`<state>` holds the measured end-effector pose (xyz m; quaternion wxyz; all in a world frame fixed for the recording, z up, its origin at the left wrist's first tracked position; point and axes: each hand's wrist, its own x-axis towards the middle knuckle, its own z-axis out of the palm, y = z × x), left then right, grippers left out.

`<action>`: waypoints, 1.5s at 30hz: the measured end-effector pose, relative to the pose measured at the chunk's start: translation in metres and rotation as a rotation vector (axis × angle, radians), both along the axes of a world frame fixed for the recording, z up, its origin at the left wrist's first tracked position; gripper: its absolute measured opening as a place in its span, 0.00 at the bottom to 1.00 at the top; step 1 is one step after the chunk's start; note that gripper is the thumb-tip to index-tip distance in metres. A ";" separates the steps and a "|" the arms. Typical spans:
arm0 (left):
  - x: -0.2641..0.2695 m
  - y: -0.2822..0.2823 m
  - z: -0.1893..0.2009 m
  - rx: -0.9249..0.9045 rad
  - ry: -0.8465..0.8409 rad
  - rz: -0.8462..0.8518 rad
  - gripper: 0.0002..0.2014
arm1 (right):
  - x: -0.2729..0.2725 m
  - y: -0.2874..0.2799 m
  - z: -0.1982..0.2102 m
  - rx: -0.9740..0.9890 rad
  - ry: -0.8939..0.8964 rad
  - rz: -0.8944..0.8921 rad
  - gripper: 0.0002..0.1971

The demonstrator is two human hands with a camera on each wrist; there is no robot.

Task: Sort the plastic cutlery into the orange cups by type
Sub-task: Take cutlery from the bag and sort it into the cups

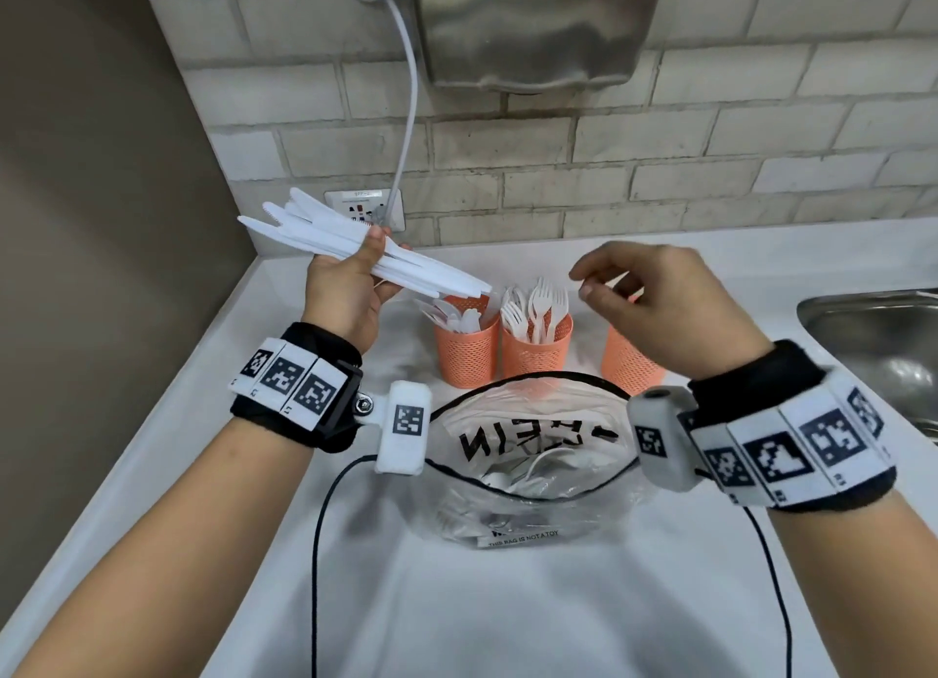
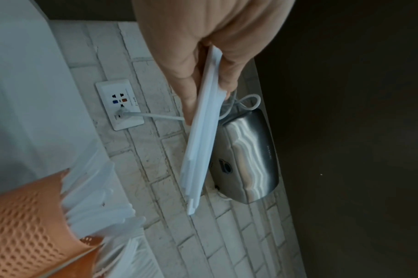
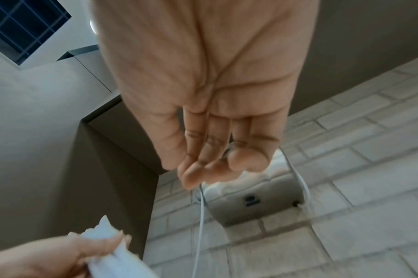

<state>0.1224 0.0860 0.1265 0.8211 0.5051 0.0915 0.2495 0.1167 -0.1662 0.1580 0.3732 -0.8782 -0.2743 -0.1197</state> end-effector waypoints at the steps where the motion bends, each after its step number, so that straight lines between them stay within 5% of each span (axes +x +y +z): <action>1: 0.004 0.001 0.000 0.008 0.002 0.015 0.08 | 0.004 -0.001 0.006 0.003 -0.003 0.000 0.06; 5: 0.023 0.002 -0.002 0.077 0.014 0.051 0.09 | 0.023 -0.004 0.017 -0.024 0.029 0.037 0.07; 11: 0.057 0.007 -0.020 0.206 0.088 0.096 0.09 | 0.049 0.008 -0.007 -0.394 0.309 0.174 0.07; 15: 0.074 0.005 -0.041 0.369 0.162 0.061 0.09 | 0.056 0.020 -0.028 -0.616 0.476 0.229 0.15; 19: 0.085 0.001 -0.063 0.550 0.248 -0.008 0.06 | 0.059 0.026 -0.048 -0.690 0.603 0.273 0.17; 28: 0.101 -0.003 -0.077 0.822 0.454 -0.111 0.11 | 0.064 0.033 -0.077 -0.676 0.464 0.205 0.12; 33: 0.099 -0.008 -0.067 0.723 0.269 -0.094 0.15 | 0.067 0.032 -0.075 -0.613 0.403 0.179 0.12; 36: 0.098 -0.010 -0.065 0.712 0.150 0.013 0.06 | 0.065 0.030 -0.074 -0.582 0.373 0.187 0.12; 42: 0.098 -0.016 -0.066 0.993 0.361 -0.186 0.12 | 0.058 0.028 -0.071 -0.555 0.342 0.190 0.12; 45: 0.092 -0.017 -0.061 0.944 0.288 -0.129 0.12 | 0.054 0.027 -0.071 -0.543 0.330 0.176 0.12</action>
